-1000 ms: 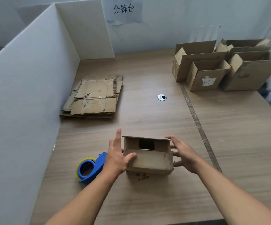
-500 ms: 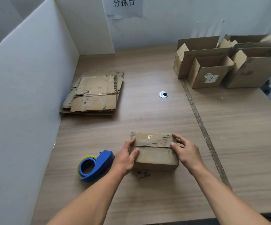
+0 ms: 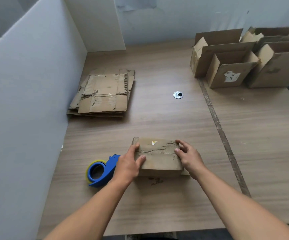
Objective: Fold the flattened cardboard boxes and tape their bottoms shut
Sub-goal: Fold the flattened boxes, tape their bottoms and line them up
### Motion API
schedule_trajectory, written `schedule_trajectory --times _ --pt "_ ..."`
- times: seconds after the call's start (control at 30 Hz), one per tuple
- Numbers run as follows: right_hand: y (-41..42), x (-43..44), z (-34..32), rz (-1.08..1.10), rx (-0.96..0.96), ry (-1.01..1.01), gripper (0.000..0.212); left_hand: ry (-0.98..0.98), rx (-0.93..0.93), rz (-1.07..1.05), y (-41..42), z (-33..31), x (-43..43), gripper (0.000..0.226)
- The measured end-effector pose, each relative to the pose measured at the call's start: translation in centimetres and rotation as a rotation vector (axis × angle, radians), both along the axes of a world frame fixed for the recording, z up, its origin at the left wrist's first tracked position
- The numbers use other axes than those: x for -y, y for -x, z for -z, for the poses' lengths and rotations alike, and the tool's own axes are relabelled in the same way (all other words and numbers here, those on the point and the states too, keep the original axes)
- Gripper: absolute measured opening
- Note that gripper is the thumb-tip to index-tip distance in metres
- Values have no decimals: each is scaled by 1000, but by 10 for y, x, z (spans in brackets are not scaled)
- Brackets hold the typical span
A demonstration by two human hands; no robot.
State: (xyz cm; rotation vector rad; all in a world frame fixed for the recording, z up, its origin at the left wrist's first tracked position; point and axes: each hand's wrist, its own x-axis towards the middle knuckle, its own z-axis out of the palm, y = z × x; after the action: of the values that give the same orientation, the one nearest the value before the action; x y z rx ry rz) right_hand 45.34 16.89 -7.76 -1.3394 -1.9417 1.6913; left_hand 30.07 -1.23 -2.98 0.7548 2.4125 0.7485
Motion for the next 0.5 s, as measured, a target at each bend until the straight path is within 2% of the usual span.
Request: schedule_trajectory --times 0.13,0.3,0.4,0.5 --pt "-3 17 -5 27 34 -29 37 -6 19 2 -5 0 7 54" --pt "-20 5 -13 53 162 -201 39 12 97 37 -21 18 -8 53" --pt "-41 5 -11 -29 244 -170 46 51 189 39 -39 38 -8 53" --pt "-52 15 -3 -109 322 -177 58 54 155 38 -46 44 -4 53"
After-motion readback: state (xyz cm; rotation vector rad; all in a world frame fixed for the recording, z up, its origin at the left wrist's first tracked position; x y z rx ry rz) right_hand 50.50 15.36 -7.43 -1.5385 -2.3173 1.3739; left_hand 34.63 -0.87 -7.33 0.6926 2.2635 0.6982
